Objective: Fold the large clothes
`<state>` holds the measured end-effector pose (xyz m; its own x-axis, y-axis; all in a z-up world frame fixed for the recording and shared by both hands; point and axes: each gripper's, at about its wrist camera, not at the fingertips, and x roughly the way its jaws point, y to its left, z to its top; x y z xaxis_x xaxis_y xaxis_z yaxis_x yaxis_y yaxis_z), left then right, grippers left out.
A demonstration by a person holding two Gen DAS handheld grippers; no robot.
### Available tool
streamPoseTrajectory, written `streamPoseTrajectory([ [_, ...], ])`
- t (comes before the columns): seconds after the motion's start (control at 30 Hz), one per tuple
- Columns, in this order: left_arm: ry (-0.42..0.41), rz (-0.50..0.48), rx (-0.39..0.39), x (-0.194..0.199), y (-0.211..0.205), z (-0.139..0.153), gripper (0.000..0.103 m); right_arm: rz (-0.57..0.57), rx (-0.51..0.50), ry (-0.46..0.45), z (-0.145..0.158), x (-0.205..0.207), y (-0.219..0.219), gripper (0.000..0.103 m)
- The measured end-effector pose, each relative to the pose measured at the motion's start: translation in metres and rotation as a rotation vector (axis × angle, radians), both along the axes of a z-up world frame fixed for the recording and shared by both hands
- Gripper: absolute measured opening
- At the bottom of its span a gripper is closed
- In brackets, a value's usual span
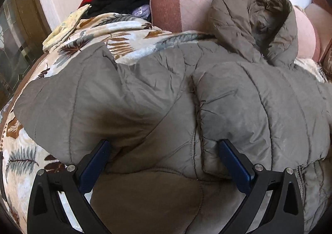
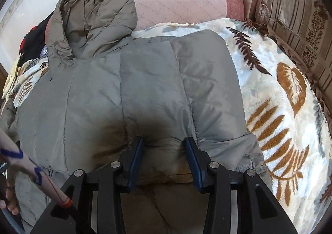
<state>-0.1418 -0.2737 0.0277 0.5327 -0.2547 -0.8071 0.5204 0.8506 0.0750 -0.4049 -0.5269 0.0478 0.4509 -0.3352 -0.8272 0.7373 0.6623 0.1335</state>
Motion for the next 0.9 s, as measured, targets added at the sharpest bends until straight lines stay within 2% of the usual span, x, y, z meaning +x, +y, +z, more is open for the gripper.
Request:
streamPoseTrajectory([
  [0.1, -0.02, 0.0, -0.037, -0.003, 0.008, 0.015, 0.103, 0.03, -0.083, -0.048, 0.023, -0.003, 0.019, 0.045],
  [0.23, -0.057, 0.023, -0.068, -0.002, 0.027, 0.035, 0.103, 0.13, -0.127, -0.099, 0.039, 0.008, 0.054, 0.047],
  [0.33, -0.07, 0.065, -0.091, 0.008, 0.051, 0.048, 0.103, 0.214, -0.112, -0.093, 0.034, 0.022, 0.074, 0.048],
  [0.47, -0.093, 0.156, -0.105, 0.035, 0.093, 0.06, 0.103, 0.269, -0.088, -0.019, 0.013, 0.037, 0.089, 0.048],
  [0.57, -0.089, 0.237, -0.109, 0.06, 0.125, 0.059, 0.103, 0.286, -0.052, 0.041, -0.005, 0.041, 0.088, 0.052],
  [0.77, -0.079, 0.394, -0.106, 0.116, 0.202, 0.056, 0.103, 0.284, -0.048, 0.013, -0.003, 0.037, 0.09, 0.053],
  [0.9, -0.021, 0.515, -0.164, 0.152, 0.256, 0.054, 0.103, 0.285, -0.037, 0.024, -0.008, 0.04, 0.089, 0.056],
])
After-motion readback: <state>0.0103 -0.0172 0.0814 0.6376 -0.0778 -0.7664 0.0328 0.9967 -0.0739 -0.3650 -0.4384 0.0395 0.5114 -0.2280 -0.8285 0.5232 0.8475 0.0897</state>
